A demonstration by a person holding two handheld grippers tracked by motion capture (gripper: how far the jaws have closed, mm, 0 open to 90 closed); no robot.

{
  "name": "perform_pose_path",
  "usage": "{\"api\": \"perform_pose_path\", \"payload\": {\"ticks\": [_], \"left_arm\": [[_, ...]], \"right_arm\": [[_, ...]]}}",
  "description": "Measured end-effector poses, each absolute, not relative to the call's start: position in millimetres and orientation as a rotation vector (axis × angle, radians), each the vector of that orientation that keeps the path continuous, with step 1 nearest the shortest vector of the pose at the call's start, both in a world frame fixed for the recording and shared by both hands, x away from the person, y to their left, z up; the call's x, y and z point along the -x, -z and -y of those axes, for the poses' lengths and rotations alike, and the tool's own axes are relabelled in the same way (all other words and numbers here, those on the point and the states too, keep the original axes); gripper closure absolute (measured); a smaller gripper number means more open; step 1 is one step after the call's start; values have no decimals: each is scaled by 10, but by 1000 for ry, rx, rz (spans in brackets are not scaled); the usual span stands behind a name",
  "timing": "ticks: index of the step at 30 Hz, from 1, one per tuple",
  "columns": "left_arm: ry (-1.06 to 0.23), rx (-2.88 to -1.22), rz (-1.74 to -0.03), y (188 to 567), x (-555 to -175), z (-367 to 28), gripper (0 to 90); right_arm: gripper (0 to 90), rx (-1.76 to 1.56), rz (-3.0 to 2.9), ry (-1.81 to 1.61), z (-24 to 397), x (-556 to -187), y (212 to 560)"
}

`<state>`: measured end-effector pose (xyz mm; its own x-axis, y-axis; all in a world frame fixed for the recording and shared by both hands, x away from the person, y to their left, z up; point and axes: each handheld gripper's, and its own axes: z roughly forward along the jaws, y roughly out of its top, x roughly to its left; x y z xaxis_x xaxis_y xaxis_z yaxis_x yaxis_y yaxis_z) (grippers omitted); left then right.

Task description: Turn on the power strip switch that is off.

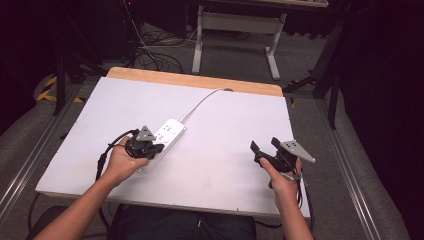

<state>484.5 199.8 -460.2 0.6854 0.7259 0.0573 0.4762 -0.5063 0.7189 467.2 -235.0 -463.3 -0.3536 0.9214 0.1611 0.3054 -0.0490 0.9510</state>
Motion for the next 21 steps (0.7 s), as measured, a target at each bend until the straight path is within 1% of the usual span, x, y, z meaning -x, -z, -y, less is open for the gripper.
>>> {"api": "perform_pose_path", "payload": {"ticks": [1,3,4,17,21], "left_arm": [[-472,-2199,-927,4592,-4853,-2027,900],[-423,-2175,-941,4603,-4866,-2074,900],[-421,-2180,-935,4602,-4868,-2080,900],[-476,-2203,-943,4628,-4851,-2035,900],[-429,-2174,-964,4632,-4876,-2075,900]], "right_arm": [[145,-1308,-1670,-1425,2352,-4674,4634],[145,-1308,-1672,-1424,2357,-4678,4636],[145,-1312,-1672,-1424,2356,-4679,4636],[145,-1311,-1671,-1429,2339,-4677,4628],[145,-1310,-1673,-1428,2338,-4678,4629]]}}
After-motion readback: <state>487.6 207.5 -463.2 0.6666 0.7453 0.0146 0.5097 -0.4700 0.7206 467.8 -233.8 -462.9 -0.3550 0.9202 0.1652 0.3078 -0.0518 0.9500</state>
